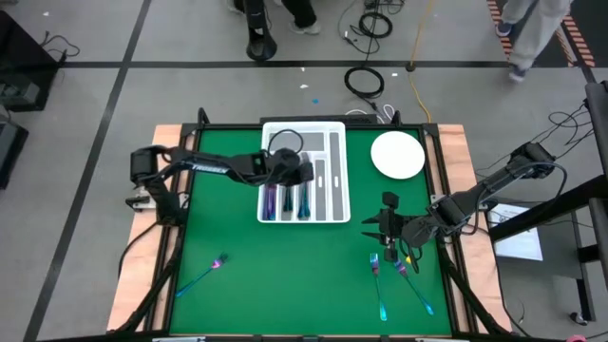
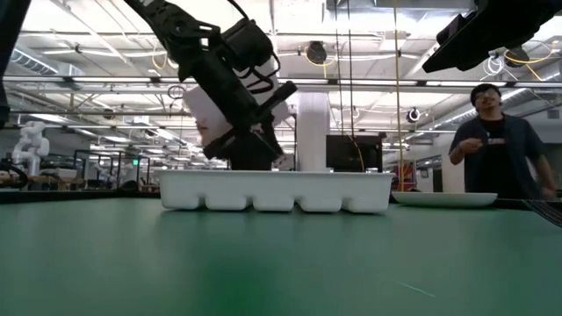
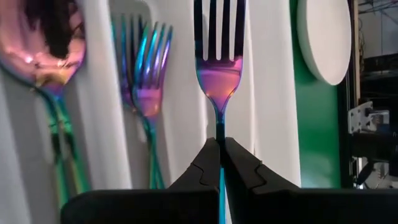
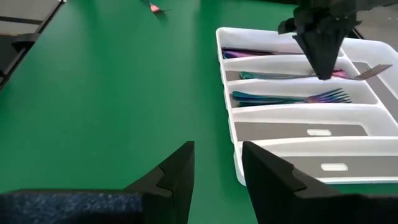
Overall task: Sort silverware
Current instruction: Put the blue fork into the silverware tray
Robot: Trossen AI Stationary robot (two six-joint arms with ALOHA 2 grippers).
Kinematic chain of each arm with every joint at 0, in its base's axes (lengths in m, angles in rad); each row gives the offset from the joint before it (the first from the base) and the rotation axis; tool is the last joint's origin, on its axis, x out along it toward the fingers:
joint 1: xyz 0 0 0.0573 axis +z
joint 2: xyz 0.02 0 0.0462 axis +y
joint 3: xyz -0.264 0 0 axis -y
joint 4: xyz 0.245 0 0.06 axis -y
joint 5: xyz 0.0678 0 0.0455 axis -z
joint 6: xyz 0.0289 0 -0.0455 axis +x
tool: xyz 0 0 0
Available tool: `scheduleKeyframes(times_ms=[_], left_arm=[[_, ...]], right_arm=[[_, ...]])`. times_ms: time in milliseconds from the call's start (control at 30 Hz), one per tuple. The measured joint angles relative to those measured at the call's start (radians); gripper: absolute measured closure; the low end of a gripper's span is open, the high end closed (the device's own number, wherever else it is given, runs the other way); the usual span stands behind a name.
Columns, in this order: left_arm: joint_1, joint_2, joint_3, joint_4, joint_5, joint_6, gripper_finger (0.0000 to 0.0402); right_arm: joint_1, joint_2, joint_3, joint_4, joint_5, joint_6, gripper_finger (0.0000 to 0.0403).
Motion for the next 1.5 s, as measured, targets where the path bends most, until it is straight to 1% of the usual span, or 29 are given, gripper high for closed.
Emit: scheduleKeyframes(times_ms=[100,267,467,633,900,1267,1367,1500], left_arm=[[-0.006,0.023,0.033,-0.001,-0.023,0.005,0.0400],[-0.011,0.046,0.067,-0.046,-0.024,0.023,0.0400],[-0.012,0.046,0.071,-0.111,-0.048,0.023,0.0400],[-0.013,0.046,0.071,-0.115,-0.050,0.023,0.0400],[-0.032,0.056,0.071,-0.148,-0.083,0.022,0.0400],[-0.044,0.107,0.070,-0.133,-0.053,-0.002,0.0399],[-0.045,0.107,0.070,-0.130,-0.050,-0.001,0.0382],[-0.045,0.107,0.070,-0.130,-0.033,0.000,0.0343]], right_arm=[[0.000,0.000,0.000,0.004,0.000,0.000,0.0277],[0.000,0.000,0.000,0.004,0.000,0.000,0.0277],[0.000,0.000,0.000,0.003,-0.002,0.000,0.0277],[0.000,0.000,0.000,0.002,-0.002,0.000,0.0277],[0.000,0.000,0.000,0.002,-0.001,0.000,0.0277],[0.000,0.000,0.000,0.003,-0.001,0.000,0.0277],[0.000,0.000,0.000,0.003,-0.001,0.000,0.0277],[0.000,0.000,0.000,0.003,-0.001,0.000,0.0277]])
